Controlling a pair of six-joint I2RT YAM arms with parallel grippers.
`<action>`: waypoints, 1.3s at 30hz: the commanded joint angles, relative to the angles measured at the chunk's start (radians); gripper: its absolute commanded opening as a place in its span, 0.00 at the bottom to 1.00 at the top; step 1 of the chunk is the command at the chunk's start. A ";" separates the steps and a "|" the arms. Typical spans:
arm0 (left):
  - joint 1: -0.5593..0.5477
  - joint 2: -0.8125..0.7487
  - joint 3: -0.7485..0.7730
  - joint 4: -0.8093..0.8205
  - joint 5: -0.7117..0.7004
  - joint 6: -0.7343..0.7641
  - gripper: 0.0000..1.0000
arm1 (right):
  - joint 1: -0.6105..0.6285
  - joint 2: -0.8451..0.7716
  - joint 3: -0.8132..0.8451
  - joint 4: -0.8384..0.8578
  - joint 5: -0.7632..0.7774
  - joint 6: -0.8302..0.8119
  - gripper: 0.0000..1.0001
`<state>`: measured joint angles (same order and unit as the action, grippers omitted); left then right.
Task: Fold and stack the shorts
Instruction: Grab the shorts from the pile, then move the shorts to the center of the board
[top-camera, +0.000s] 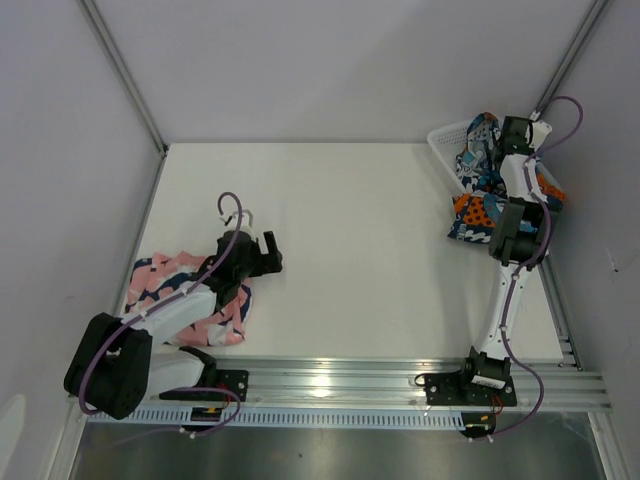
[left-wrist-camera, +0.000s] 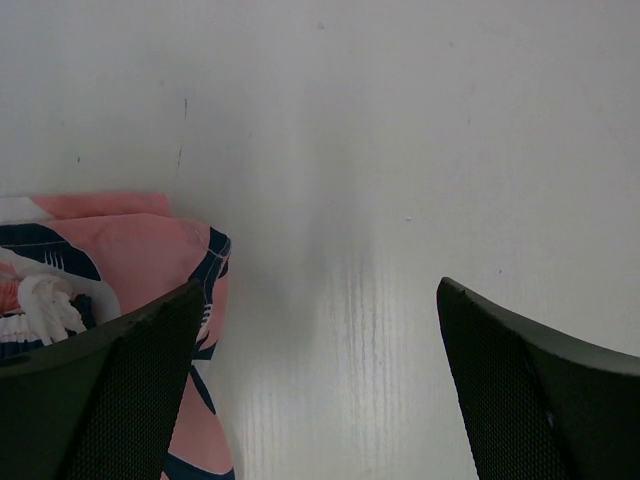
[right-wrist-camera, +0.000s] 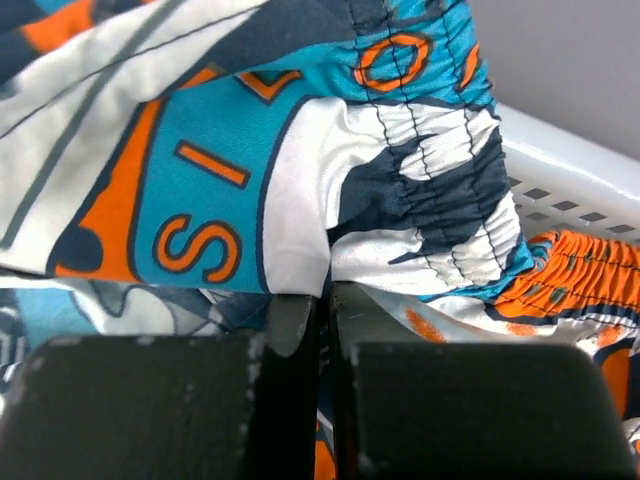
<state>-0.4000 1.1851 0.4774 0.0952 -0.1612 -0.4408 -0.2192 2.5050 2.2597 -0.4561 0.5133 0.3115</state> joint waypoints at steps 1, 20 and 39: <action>-0.029 0.008 0.047 0.029 -0.041 0.034 0.99 | 0.010 -0.179 0.028 0.074 -0.016 -0.043 0.00; -0.062 -0.041 0.072 -0.041 -0.080 0.022 0.99 | 0.409 -0.912 -0.132 0.163 -0.240 -0.325 0.00; -0.053 -0.349 -0.040 -0.037 -0.190 -0.038 0.99 | 0.897 -1.037 -0.831 0.197 -0.835 -0.270 0.06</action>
<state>-0.4522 0.8680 0.4507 0.0418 -0.2943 -0.4576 0.5690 1.4109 1.4895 -0.2394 -0.2920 0.0528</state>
